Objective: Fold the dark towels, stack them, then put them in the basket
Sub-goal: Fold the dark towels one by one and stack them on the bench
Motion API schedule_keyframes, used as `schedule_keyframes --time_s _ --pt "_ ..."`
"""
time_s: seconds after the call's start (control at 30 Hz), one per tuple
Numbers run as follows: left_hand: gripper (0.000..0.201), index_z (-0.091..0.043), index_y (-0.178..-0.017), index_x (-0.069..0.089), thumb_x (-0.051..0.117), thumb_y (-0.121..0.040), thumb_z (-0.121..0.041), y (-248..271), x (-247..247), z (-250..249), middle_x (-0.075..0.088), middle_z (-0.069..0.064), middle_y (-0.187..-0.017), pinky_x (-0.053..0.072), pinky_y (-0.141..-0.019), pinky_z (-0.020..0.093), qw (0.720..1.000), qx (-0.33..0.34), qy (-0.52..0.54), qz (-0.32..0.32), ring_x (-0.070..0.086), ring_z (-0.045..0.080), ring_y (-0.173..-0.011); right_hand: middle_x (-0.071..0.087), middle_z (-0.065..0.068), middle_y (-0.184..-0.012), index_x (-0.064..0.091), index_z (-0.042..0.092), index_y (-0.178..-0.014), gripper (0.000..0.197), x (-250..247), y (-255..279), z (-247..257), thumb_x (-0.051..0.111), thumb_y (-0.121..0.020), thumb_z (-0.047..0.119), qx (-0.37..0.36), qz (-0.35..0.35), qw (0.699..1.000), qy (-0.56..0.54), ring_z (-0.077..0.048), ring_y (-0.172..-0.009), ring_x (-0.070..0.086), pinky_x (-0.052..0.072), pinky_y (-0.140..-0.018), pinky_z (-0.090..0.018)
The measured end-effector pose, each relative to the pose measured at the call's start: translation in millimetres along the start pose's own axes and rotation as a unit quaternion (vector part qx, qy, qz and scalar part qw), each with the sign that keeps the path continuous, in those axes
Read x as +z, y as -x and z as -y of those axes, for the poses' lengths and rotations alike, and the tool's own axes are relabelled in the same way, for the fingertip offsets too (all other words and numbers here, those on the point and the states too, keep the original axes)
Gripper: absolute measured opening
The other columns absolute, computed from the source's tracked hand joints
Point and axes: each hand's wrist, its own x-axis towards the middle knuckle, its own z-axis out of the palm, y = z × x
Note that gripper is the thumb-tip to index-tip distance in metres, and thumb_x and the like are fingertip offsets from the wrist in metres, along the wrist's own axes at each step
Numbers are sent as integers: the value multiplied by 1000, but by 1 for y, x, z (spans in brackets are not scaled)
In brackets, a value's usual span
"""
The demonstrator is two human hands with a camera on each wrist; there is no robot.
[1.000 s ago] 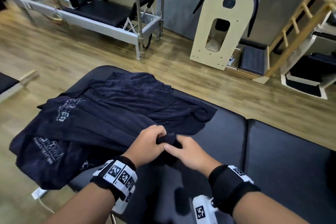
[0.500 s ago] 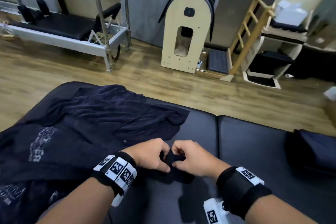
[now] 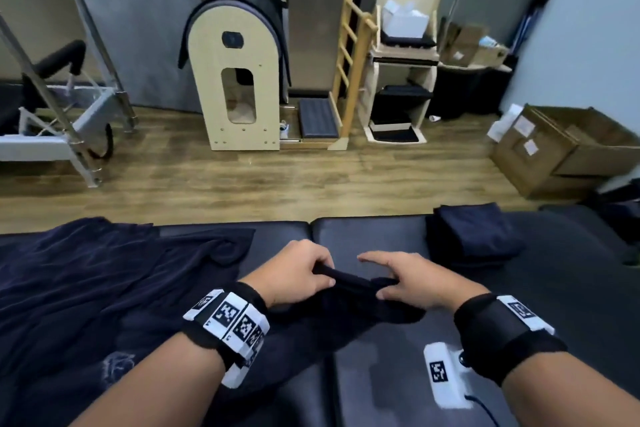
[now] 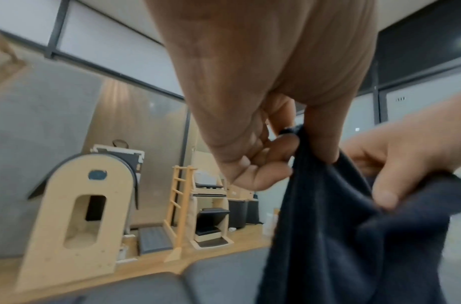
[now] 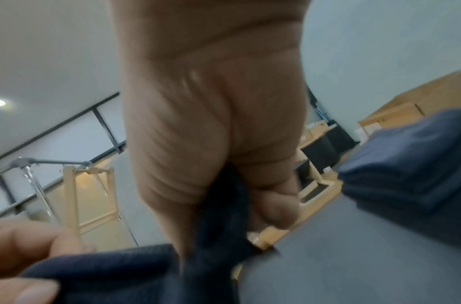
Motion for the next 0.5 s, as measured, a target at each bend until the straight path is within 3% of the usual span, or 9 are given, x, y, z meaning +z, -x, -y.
schedule_keyframes --time_s 0.07,0.13,0.23,0.3,0.4,0.5 --pt "8 -25 -79 67 71 -85 -23 -11 11 -22 66 -10 -78 46 -67 23 1000 12 -2 -12 60 7 -74 63 12 -124 62 39 -121 36 -3 4 -8 66 -86 47 -6 33 998 50 -20 -118 55 46 -99 -34" --pt "4 -24 -82 68 68 -83 -20 -20 20 -40 64 -8 -85 44 -73 23 999 32 -15 -28 59 11 -82 57 6 -125 65 33 -111 42 1 6 -3 65 -78 60 -27 21 999 15 -21 -116 49 44 -99 -36" --pt "5 -23 -79 68 69 -79 -18 -26 21 -53 65 -9 -77 40 -66 16 998 28 -15 -45 59 9 -78 66 4 -89 60 25 -84 18 10 4 13 72 -83 38 -59 -69 994 -54 -20 -90 62 42 -71 -29" --pt "8 -20 -76 69 75 -77 -16 -26 13 -53 69 -7 -74 43 -65 16 998 22 -17 -57 62 7 -74 66 3 -81 54 24 -78 19 19 0 13 70 -86 30 -50 -104 991 -73 -23 -85 61 40 -67 -30" --pt "19 -22 -70 67 81 -75 -11 -19 -2 -46 66 -8 -69 45 -65 18 997 14 17 -74 59 4 -68 63 3 -77 47 20 -77 29 26 -1 -5 72 -84 33 -26 -128 987 -95 -20 -78 57 44 -65 -35" --pt "27 -25 -67 62 80 -76 -7 -5 -20 -31 60 -11 -64 40 -60 16 993 -9 30 -111 53 1 -63 60 4 -71 45 19 -72 36 23 2 -28 77 -80 32 -5 -138 984 -113 -11 -68 54 41 -59 -27"
